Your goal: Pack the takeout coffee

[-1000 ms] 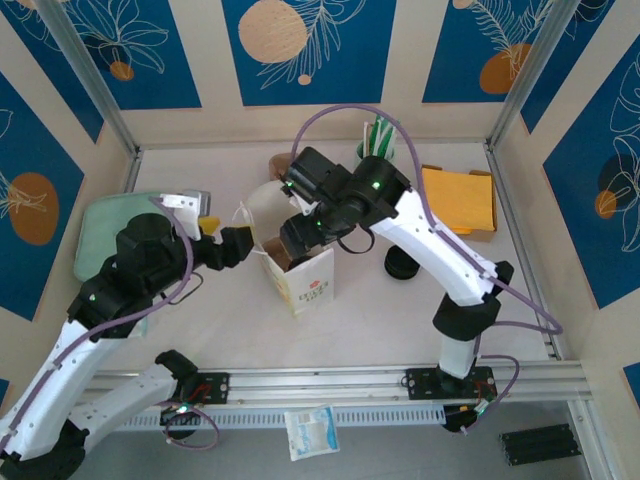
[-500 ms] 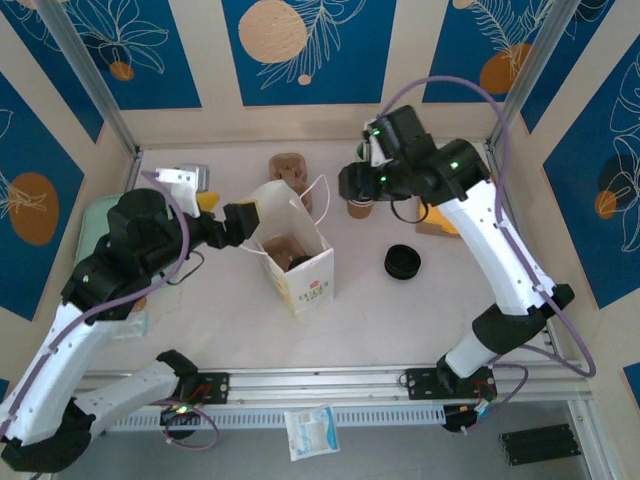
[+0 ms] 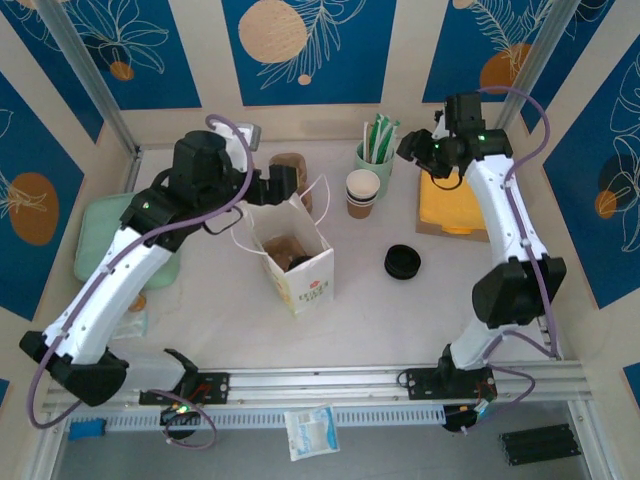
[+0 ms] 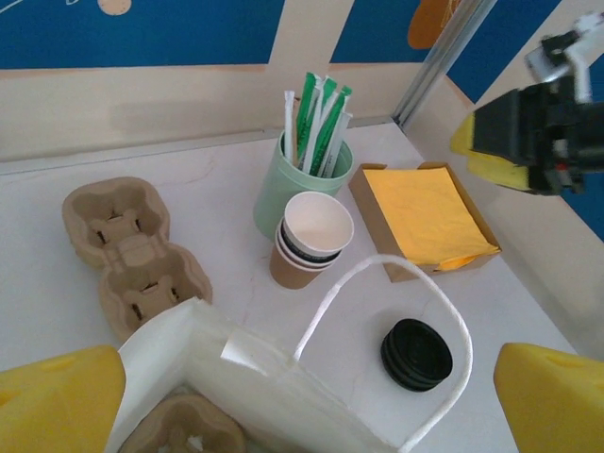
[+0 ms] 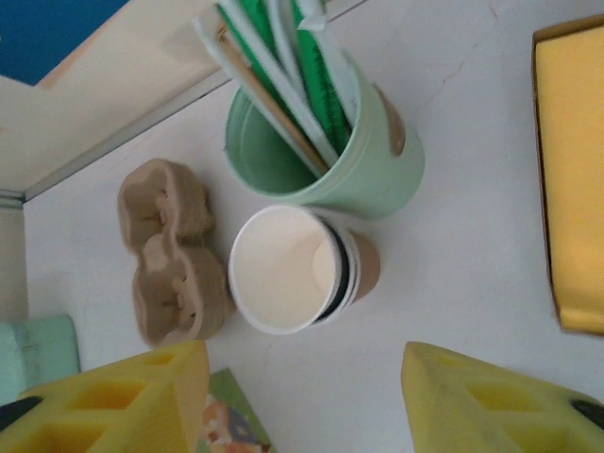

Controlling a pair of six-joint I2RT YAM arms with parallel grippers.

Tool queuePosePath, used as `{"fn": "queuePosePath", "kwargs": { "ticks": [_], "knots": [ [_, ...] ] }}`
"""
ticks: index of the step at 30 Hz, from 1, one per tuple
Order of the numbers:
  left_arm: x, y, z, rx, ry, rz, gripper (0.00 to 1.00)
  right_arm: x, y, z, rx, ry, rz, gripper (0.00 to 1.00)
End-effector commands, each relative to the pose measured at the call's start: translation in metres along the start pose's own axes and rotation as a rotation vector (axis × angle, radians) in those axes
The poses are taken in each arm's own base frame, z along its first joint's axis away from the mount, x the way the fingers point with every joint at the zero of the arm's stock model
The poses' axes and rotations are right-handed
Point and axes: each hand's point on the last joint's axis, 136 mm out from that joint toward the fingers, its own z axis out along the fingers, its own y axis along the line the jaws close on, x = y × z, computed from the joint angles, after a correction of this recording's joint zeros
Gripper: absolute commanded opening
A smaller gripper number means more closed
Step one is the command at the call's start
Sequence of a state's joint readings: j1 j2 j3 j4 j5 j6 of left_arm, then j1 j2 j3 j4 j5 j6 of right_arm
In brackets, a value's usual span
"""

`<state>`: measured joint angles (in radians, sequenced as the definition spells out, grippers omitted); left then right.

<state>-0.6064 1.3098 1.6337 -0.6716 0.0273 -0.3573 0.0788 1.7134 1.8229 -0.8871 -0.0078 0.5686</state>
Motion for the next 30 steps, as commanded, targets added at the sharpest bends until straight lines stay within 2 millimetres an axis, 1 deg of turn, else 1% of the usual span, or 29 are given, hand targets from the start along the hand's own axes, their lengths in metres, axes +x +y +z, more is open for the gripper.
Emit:
{"fn": "queuePosePath", "kwargs": {
  "ticks": [1, 6, 8, 13, 19, 23, 30],
  "knots": [
    [-0.019, -0.014, -0.001, 0.056, -0.039, 0.018, 0.99, -0.023, 0.012, 0.019, -0.083, -0.017, -0.006, 0.51],
    [-0.018, -0.016, 0.010, 0.064, -0.020, 0.017, 0.99, -0.044, 0.008, 0.056, -0.075, -0.015, -0.052, 0.40],
    [-0.017, -0.015, 0.013, 0.063, -0.015, 0.018, 0.99, -0.051, 0.008, 0.067, -0.073, -0.018, -0.071, 0.34],
    [-0.015, -0.015, 0.019, 0.064, -0.004, 0.019, 0.99, -0.066, 0.004, 0.093, -0.059, -0.019, -0.094, 0.33],
    [-0.015, -0.015, 0.024, 0.068, 0.000, 0.019, 0.99, -0.080, 0.003, 0.115, -0.066, -0.013, -0.103, 0.33],
    [-0.013, -0.015, 0.027, 0.066, 0.013, 0.018, 0.99, -0.084, 0.002, 0.126, -0.065, -0.004, -0.105, 0.33],
    [-0.010, -0.014, 0.030, 0.063, 0.024, 0.018, 0.99, -0.083, -0.003, 0.143, -0.068, 0.015, -0.094, 0.33]
  ]
}}
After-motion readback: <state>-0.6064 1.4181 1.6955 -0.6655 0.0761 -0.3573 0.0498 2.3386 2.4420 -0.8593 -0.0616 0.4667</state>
